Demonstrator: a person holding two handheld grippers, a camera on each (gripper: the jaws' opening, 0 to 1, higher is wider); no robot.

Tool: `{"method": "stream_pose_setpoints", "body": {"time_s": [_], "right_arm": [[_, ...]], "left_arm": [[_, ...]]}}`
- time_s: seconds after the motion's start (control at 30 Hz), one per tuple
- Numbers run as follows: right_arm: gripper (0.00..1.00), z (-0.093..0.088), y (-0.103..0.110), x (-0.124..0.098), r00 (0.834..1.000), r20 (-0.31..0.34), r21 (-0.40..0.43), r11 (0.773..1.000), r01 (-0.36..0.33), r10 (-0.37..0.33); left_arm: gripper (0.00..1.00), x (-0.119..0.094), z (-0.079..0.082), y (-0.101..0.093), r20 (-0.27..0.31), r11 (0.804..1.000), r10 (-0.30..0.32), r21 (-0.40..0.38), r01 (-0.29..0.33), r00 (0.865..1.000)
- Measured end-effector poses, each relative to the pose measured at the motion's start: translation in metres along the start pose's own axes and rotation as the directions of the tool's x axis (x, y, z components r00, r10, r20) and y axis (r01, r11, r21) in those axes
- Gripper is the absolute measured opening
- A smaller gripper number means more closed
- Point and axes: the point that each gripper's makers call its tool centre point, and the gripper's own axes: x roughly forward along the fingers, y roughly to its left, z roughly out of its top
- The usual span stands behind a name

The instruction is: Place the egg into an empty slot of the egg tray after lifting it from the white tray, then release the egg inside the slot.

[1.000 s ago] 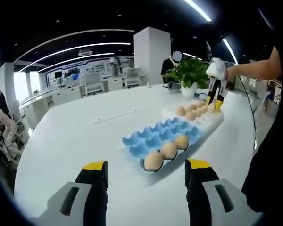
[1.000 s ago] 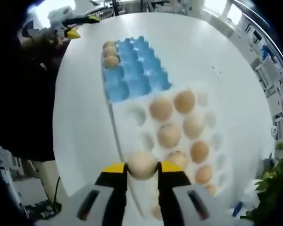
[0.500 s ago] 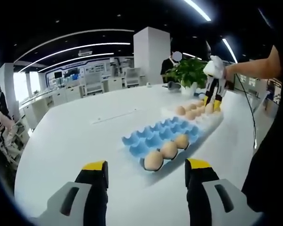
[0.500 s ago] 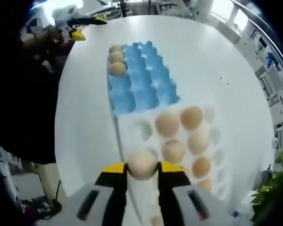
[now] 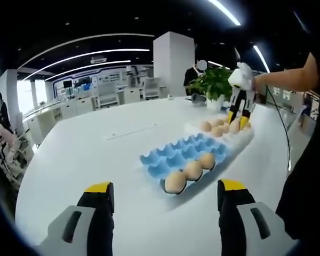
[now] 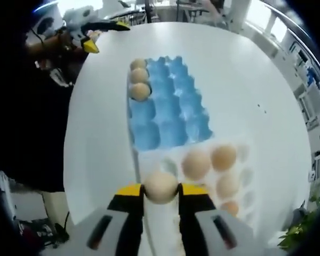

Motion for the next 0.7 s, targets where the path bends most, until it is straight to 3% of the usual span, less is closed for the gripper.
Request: {"method": "stream_pose_setpoints", "body": {"time_s": [0.7], "right_arm": [[0.24,0.05,0.015,0.023,0.998,0.033,-0.098,0.994,-0.054,0.057]], "left_arm": [[0.78,-0.002,-0.004,0.003,-0.011,1.0,0.009,0.006,-0.009,1.0]]}}
